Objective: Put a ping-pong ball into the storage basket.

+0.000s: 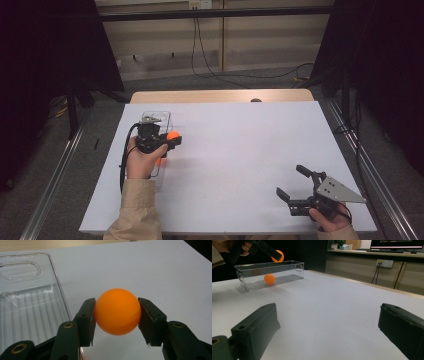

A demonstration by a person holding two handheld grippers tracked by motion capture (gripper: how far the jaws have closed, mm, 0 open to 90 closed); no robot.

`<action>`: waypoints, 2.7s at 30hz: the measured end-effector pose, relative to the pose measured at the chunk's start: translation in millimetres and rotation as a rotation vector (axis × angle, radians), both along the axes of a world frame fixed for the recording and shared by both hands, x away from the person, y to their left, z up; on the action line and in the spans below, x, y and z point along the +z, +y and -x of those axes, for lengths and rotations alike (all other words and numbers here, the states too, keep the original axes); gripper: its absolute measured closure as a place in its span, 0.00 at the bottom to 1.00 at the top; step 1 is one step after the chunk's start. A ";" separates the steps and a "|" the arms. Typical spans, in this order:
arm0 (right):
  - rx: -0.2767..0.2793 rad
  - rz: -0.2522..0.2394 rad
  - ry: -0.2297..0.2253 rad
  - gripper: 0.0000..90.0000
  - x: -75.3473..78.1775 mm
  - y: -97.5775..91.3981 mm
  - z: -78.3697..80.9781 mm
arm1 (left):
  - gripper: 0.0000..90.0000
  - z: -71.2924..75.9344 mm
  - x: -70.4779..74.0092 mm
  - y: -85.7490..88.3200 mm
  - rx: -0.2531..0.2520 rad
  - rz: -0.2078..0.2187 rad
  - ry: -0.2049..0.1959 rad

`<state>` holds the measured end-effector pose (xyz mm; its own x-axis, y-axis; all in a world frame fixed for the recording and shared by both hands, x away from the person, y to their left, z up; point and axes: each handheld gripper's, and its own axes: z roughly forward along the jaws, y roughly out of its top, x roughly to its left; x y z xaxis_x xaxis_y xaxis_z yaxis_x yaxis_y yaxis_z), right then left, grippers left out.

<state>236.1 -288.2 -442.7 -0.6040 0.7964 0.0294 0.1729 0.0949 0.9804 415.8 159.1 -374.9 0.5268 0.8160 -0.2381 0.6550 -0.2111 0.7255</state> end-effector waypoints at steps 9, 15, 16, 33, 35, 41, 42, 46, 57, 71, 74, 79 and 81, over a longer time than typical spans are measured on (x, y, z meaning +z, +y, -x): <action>0.000 0.002 -0.001 0.02 -0.1 0.0 -0.3 | 0.57 0.4 1.2 2.8 0.004 0.005 -0.003; -0.001 0.000 -0.003 0.02 -0.2 0.0 -0.5 | 0.57 0.4 1.7 4.9 0.008 0.002 -0.006; -0.002 0.000 -0.002 0.02 -0.1 -0.1 -0.4 | 0.56 0.5 1.8 5.1 0.010 0.003 -0.007; -0.002 -0.002 -0.001 0.02 -0.1 -0.1 -0.3 | 0.57 0.3 2.8 11.7 0.009 -0.018 -0.008; -0.001 0.000 -0.002 0.02 -0.2 -0.1 -0.5 | 0.56 0.4 3.0 12.4 0.012 -0.016 -0.007; 0.000 -0.001 0.000 0.02 -0.1 -0.1 -0.2 | 0.57 0.8 3.9 14.1 0.012 -0.016 -0.012; 0.000 -0.002 0.000 0.02 0.0 -0.1 -0.2 | 0.57 0.9 4.1 14.5 0.012 -0.017 -0.014; -0.001 -0.002 -0.001 0.02 -0.1 0.0 -0.3 | 0.56 1.0 4.4 15.6 0.019 -0.016 -0.014; -0.002 -0.004 0.001 0.02 0.0 0.0 -0.1 | 0.57 1.3 5.4 19.7 0.023 -0.026 -0.020; 0.000 -0.003 0.000 0.02 0.1 0.0 -0.1 | 0.56 1.8 6.1 23.2 0.030 -0.037 -0.026; 0.000 -0.003 0.000 0.02 0.1 0.0 -0.1 | 0.57 1.8 6.3 23.7 0.029 -0.040 -0.027; 0.000 -0.004 0.002 0.02 0.1 0.2 0.1 | 0.57 1.7 6.1 25.5 0.034 -0.042 -0.026; 0.000 -0.004 0.002 0.02 0.1 0.2 0.1 | 0.57 1.8 6.1 26.1 0.036 -0.040 -0.028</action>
<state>235.9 -288.0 -442.6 -0.6038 0.7964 0.0339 0.1750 0.0909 0.9804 414.0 185.2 -368.8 0.5031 0.8430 -0.1903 0.6421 -0.2173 0.7352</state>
